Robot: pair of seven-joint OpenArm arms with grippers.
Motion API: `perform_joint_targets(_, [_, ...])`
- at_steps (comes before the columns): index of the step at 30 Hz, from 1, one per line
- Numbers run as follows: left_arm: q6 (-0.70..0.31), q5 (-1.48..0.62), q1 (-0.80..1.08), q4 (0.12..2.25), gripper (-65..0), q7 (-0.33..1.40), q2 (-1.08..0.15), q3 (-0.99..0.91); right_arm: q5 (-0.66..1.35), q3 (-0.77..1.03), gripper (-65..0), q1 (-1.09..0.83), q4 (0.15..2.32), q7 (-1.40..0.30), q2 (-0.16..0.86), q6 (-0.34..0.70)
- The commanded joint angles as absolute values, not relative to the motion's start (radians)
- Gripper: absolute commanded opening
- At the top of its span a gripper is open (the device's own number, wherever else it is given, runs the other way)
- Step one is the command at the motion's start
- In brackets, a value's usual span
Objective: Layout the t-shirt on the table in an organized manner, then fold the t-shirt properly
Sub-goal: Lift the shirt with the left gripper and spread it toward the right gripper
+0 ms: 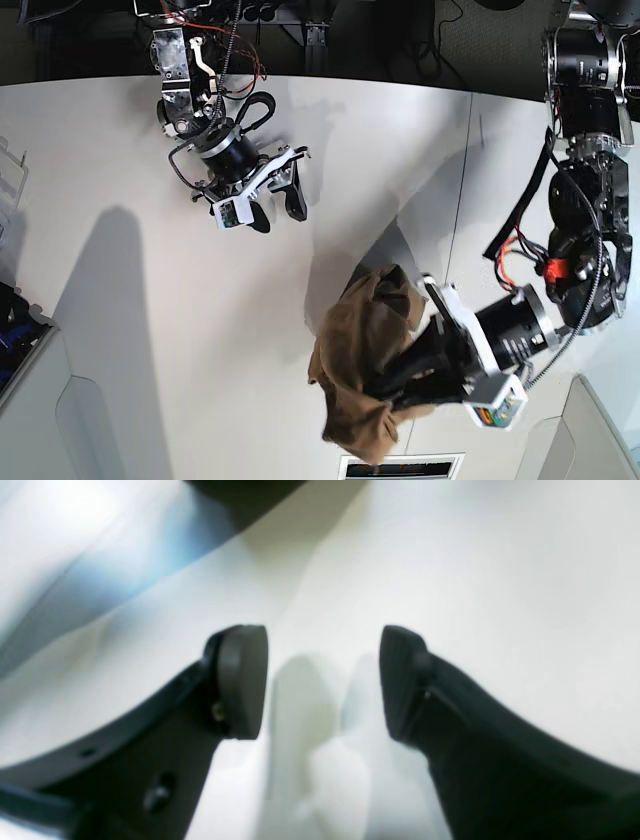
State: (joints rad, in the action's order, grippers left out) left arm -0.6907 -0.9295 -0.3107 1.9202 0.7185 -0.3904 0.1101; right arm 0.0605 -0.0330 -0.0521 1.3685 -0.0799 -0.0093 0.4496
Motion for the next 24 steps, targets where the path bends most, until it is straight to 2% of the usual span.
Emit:
perform_joint_targets(1, [-0.698, -0.962, -0.318, 1.967, -63.4, 0.697, -0.393, 0.142, 0.072, -0.02, -30.1, -0.049, 1.399, -0.06, -0.012, 0.453])
perform_joint_targets(3, [-0.698, -0.954, -0.279, 2.011, -61.6, 0.699, -0.393, 0.241, 0.072, 0.006, -30.1, -0.075, 1.439, -0.063, -0.012, 0.453])
perform_joint_targets(4, [-0.698, -0.932, -0.266, 2.021, -58.1, 0.701, -0.393, 0.292, 0.072, 0.022, -30.1, -0.091, 1.467, -0.069, -0.012, 0.453])
perform_joint_targets(8, [-0.698, -0.824, -0.224, 2.015, -35.5, 0.701, -0.394, 0.446, 0.112, 0.111, -30.1, -0.168, 1.608, -0.13, -0.011, 0.453])
perform_joint_targets(9, [-0.698, -0.816, -0.213, 2.013, -32.4, 0.701, -0.394, 0.469, 0.128, 0.135, -30.1, -0.189, 1.641, -0.134, -0.011, 0.453])
perform_joint_targets(14, [-0.698, -0.81, -0.173, 2.013, -31.8, 0.739, -0.394, 0.506, 0.184, 0.239, -30.1, -0.251, 1.738, -0.134, -0.011, 0.453])
perform_joint_targets(18, [-0.698, -0.744, -0.171, 2.012, -31.8, 0.738, -0.394, 0.456, 0.242, 0.26, -30.1, -0.252, 1.743, -0.133, -0.012, 0.455])
perform_joint_targets(22, [-0.698, -0.656, -0.172, 1.954, -31.8, 0.678, -0.394, 0.363, 0.294, 0.26, -30.1, -0.244, 1.754, -0.136, -0.028, 0.547])
perform_joint_targets(24, [-0.698, -0.653, -0.172, 1.879, -31.9, 0.633, -0.393, 0.323, 0.3, 0.26, -30.1, -0.245, 1.781, -0.137, -0.038, 0.547])
